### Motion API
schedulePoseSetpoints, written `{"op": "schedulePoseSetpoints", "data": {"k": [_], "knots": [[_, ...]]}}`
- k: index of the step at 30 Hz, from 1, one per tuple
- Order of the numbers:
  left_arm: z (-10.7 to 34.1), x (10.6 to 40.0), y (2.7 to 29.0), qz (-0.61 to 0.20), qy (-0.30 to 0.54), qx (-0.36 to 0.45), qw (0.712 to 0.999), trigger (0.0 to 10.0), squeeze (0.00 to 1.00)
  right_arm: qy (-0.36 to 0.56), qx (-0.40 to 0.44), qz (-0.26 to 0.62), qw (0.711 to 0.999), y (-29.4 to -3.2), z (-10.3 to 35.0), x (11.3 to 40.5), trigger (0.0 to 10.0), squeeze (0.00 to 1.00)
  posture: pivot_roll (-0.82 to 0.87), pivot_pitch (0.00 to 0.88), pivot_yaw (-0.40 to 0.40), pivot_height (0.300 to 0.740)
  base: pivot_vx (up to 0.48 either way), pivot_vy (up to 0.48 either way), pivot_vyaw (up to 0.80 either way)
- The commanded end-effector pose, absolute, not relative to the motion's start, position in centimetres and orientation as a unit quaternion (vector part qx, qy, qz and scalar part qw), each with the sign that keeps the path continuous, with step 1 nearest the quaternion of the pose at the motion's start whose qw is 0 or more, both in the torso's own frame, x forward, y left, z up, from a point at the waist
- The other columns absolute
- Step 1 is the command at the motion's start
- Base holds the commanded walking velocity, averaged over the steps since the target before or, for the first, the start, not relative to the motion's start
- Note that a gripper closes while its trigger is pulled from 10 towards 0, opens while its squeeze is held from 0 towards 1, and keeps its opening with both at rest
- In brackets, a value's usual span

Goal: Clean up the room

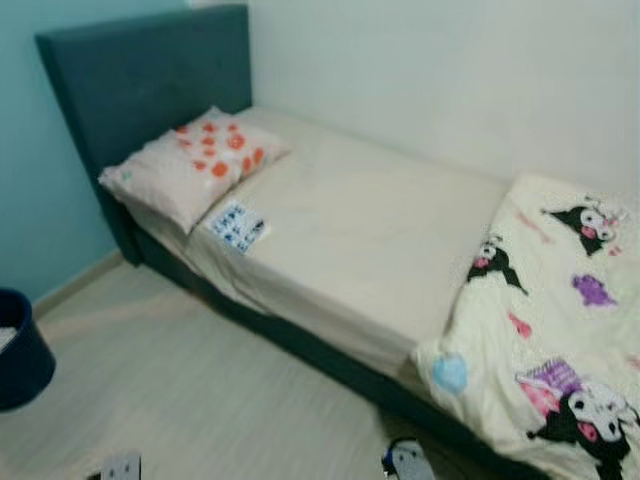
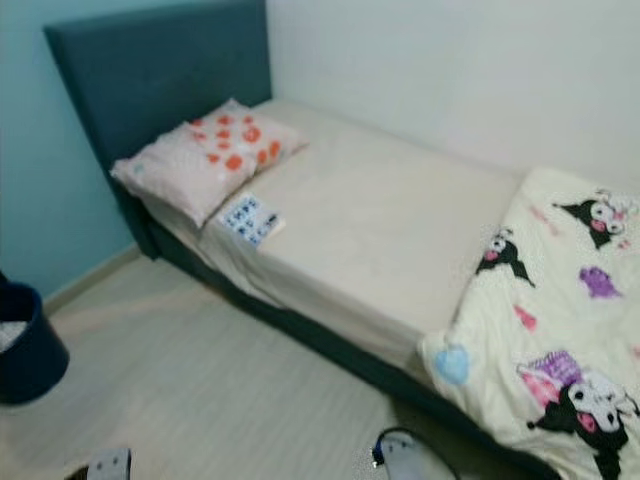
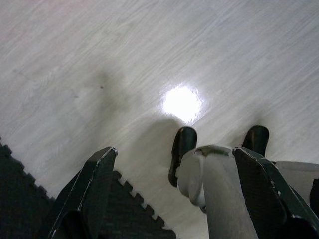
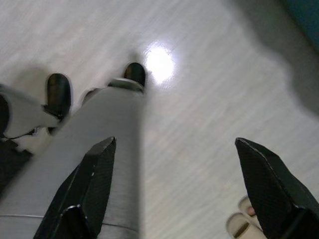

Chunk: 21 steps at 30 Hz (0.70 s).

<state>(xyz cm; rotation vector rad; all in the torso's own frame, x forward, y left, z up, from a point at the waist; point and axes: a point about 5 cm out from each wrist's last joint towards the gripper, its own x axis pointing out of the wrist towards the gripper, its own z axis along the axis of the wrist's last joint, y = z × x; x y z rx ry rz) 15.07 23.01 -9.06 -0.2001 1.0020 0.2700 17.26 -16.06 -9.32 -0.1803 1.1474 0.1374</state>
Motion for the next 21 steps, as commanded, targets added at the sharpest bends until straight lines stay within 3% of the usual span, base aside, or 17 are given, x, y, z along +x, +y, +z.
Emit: {"op": "schedulePoseSetpoints", "data": {"k": [1, 11, 13, 21], "knots": [[-9.5, 14.4, 22.2, 0.109, 0.489, -0.098, 0.860, 10.0, 0.00, 0.551, -0.087, 0.063, 0.828, -16.8, -9.5, 16.7, 10.0, 0.00, 0.00, 0.066, -0.031, 0.740, 0.000, 0.000, 0.00], [-10.0, 13.5, 20.9, 0.087, 0.503, -0.096, 0.855, 10.0, 0.00, 0.562, -0.103, 0.053, 0.819, -20.5, -9.6, 15.2, 10.0, 0.00, 0.00, 0.073, -0.032, 0.740, 0.000, -0.089, -0.07], [-10.0, 13.6, 21.0, 0.087, 0.503, -0.096, 0.855, 10.0, 0.00, 0.563, -0.106, 0.055, 0.818, -20.6, -9.7, 15.1, 10.0, 0.00, 0.00, 0.073, -0.032, 0.740, 0.000, 0.000, -0.67], [-10.0, 13.7, 21.1, 0.084, 0.502, -0.100, 0.855, 10.0, 0.00, 0.569, -0.105, 0.073, 0.813, -18.3, -10.1, 14.7, 10.0, 0.00, 0.00, 0.076, -0.031, 0.740, 0.000, -0.480, -0.69]]}}
